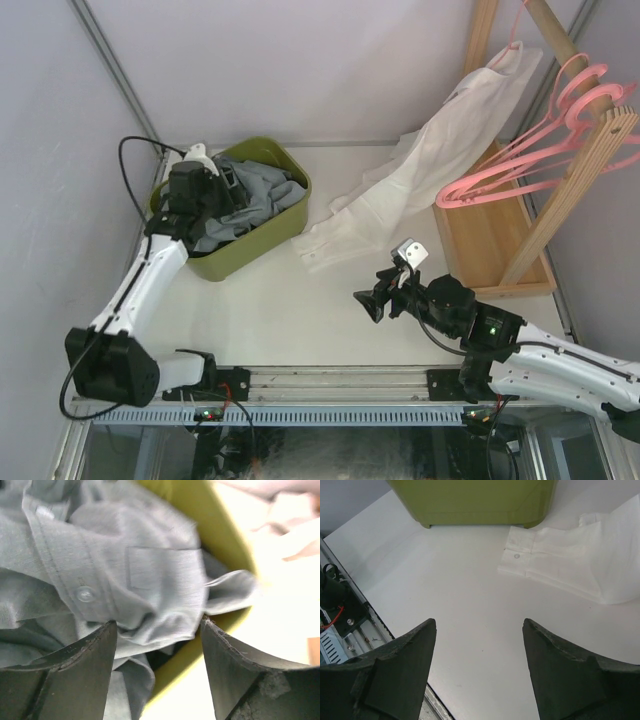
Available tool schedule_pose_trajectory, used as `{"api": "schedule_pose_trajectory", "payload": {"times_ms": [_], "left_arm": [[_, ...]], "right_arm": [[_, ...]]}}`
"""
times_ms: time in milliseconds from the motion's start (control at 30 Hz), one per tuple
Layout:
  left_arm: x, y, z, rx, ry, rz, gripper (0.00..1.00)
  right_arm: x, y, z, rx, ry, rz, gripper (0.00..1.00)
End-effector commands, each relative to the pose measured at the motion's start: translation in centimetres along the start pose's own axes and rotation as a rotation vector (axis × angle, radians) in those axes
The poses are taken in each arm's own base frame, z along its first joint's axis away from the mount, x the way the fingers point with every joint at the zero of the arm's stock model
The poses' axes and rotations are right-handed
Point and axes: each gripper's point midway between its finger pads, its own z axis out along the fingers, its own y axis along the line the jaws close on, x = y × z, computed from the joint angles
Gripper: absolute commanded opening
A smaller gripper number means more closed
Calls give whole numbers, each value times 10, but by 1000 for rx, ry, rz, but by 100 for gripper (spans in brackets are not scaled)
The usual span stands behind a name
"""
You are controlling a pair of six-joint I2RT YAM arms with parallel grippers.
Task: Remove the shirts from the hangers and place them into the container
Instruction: Pick up the hanger from the clothesline.
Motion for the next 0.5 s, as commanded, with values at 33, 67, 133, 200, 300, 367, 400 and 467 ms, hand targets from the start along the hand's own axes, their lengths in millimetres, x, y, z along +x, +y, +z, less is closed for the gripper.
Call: {"api": "schedule_pose_trajectory", "payload": {"times_ms": [33,67,133,200,300,367,400,467], "left_arm": [[-90,-83,-68,336,-326,60,72],[-95,-93,-75,381,-355,68,73],[-100,-116,-84,456,-390,112,74],[-104,-142,-91,516,-405,172,75],[-108,-189,-101,628,-408,240,77],[-114,-217,-105,695,-417,267,79],[-121,-231,-110,726,-432,280,80],[-128,-252,-112,772,-439,300,82]], "right_arm": [[-10,3,2,-3,-14,0,70],[-8,4,3,-5,-7,-1,70],[-4,3,5,-3,7,-1,70],[-1,3,6,-2,19,-3,70],[6,2,6,0,29,-5,71],[9,0,5,6,28,-3,71],[12,-1,4,8,30,-4,71],[21,-5,4,18,37,-9,72]]}}
